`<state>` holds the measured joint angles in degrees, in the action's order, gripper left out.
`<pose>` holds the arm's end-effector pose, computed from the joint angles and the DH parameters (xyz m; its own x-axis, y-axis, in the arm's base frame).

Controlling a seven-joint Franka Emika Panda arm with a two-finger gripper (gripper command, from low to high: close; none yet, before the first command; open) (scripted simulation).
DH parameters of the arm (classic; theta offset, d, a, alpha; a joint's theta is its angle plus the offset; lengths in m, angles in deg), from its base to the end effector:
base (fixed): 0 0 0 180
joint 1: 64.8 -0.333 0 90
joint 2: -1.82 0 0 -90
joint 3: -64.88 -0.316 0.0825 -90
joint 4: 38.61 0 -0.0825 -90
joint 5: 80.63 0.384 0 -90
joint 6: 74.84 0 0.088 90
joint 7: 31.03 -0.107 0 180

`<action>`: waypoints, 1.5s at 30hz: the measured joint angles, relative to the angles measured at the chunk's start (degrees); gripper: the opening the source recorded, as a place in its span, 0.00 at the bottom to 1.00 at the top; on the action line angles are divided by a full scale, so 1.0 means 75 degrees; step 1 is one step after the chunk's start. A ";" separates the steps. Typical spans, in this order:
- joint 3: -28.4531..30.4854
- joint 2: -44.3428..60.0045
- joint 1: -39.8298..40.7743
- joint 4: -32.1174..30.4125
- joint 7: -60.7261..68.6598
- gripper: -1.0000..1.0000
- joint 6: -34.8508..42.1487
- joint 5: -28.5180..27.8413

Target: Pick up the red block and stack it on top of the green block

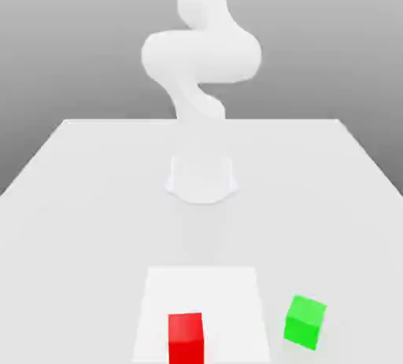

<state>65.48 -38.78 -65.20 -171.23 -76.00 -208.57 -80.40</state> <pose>0.3806 -0.0026 0.6742 0.5274 -0.7124 0.4630 -0.5284 -0.7018 -0.4779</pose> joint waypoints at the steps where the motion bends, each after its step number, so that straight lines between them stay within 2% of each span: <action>1: 0.0032 0.0301 -0.0020 -0.0048 0.0052 0.50 -0.0112 0.0017; 24: 0.0385 0.6689 -0.0103 -0.1070 0.1062 0.50 -0.2493 0.0230; 29: 0.0292 0.8071 -0.0017 -0.0970 0.1190 0.50 -0.3483 0.0334; 30: 0.0267 0.8313 0.0002 -0.0934 0.1216 0.00 -0.3683 0.0369; 37: 0.0258 0.8356 0.0010 -0.0929 0.1212 0.00 -0.3716 0.0364; 42: 0.0294 0.7186 -0.0091 -0.1122 0.1114 0.00 -0.2739 0.0192; 45: -0.0294 0.6675 -0.0653 -0.1308 0.1332 0.00 -0.2409 0.0031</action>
<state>63.28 11.28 -70.10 -181.04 -66.00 -226.64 -80.16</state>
